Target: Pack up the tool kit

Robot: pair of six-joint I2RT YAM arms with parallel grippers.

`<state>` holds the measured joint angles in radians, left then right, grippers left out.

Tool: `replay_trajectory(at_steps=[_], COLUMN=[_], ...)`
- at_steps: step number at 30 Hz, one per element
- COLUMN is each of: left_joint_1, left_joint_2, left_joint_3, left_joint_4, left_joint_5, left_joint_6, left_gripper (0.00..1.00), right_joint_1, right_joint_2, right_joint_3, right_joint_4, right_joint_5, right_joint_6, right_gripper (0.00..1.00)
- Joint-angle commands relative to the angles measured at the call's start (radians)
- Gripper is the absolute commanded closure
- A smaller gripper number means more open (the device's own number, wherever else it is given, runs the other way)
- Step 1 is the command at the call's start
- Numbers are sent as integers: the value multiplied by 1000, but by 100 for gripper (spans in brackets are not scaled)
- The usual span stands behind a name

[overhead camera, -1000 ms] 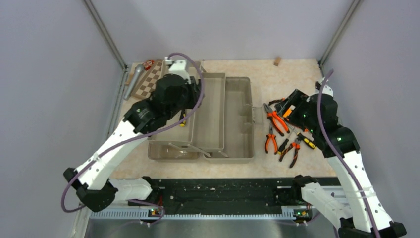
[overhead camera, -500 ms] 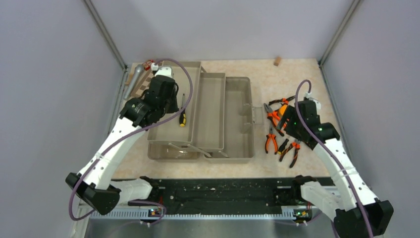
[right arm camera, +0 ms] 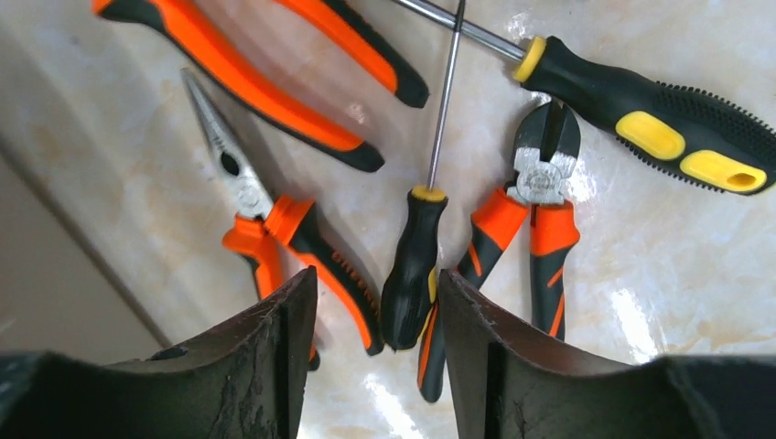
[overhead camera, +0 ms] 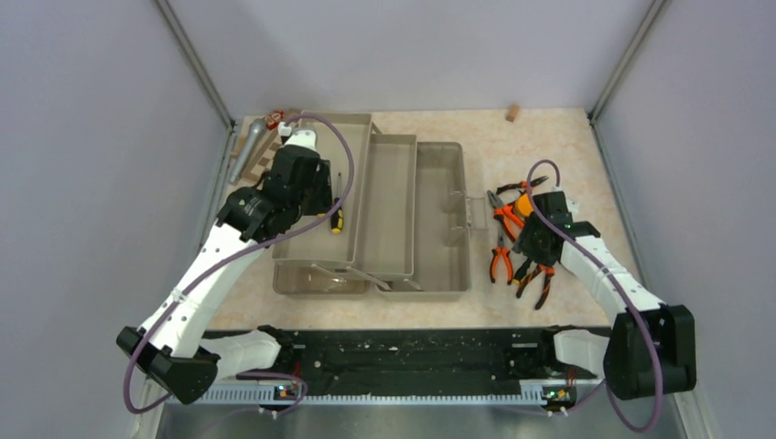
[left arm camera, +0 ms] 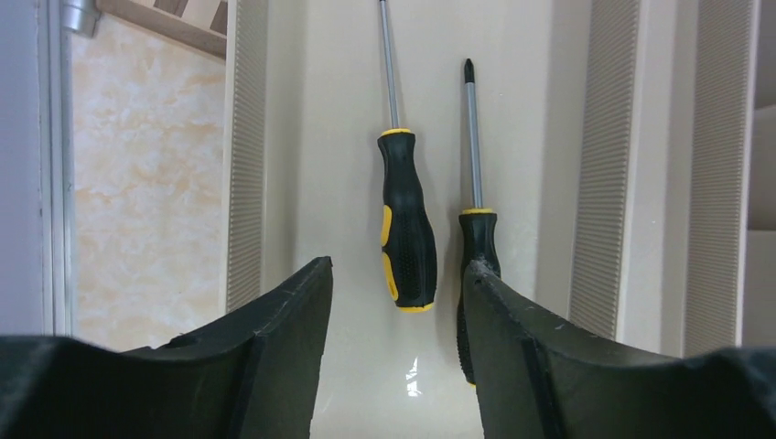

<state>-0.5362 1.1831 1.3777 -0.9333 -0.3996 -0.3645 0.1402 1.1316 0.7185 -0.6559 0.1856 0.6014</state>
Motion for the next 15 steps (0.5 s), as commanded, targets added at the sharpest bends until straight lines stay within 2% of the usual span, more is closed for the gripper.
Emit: replay_trajectory(at_steps=[1, 8, 15], left_joint_1=[4, 4, 4], left_joint_2=[-48, -116, -198], left_joint_3=[-4, 18, 15], left_joint_4=[61, 93, 191], left_joint_5=[37, 127, 270], left_joint_6=[10, -3, -24], left_gripper=[38, 23, 19], right_joint_1=[-57, -115, -128], right_joint_2=[87, 193, 258], right_joint_3=[-27, -53, -81], right_joint_4=[144, 253, 327], right_joint_5=[-10, -14, -56], right_joint_6=[-5, -20, -20], right_gripper=[52, 59, 70])
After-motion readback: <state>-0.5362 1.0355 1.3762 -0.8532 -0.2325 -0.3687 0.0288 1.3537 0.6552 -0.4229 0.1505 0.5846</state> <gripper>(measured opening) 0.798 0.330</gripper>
